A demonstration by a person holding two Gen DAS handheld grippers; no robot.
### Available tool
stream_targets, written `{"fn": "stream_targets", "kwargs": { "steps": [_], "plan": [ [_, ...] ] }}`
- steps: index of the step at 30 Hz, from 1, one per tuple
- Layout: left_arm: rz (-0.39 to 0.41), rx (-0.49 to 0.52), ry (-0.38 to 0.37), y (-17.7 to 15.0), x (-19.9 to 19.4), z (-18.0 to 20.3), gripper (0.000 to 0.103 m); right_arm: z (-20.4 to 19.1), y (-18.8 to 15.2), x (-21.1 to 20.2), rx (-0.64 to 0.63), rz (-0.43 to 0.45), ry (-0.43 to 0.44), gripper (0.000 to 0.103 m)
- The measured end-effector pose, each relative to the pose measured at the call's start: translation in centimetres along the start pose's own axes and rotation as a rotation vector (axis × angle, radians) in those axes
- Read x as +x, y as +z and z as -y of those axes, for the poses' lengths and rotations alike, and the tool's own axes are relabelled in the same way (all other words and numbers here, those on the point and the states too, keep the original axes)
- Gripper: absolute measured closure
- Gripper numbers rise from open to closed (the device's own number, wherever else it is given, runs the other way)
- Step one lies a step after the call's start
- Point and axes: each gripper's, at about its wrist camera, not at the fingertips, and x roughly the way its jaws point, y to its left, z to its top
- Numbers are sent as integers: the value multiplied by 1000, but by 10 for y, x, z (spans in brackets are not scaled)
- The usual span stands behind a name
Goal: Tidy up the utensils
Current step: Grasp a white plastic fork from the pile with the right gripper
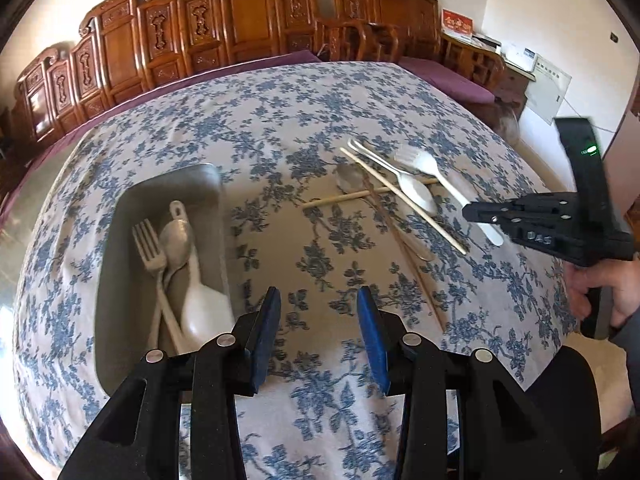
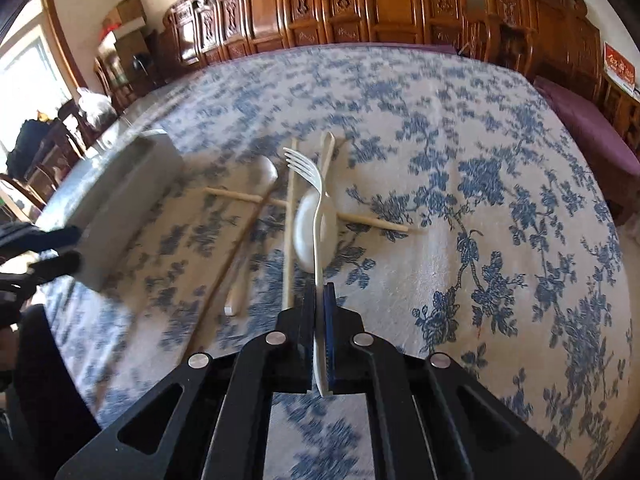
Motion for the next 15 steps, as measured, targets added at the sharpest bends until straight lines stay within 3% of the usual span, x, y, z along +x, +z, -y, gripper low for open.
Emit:
{"fn": "stream_targets", "kwargs": {
  "steps": [5, 15],
  "plan": [
    [-13, 4, -11, 7, 14, 15, 66, -1, -6, -20, 16, 32, 4, 98],
    [-48, 6, -42, 30, 61, 53, 66, 24, -17, -13, 77, 3, -11, 98]
  ]
}}
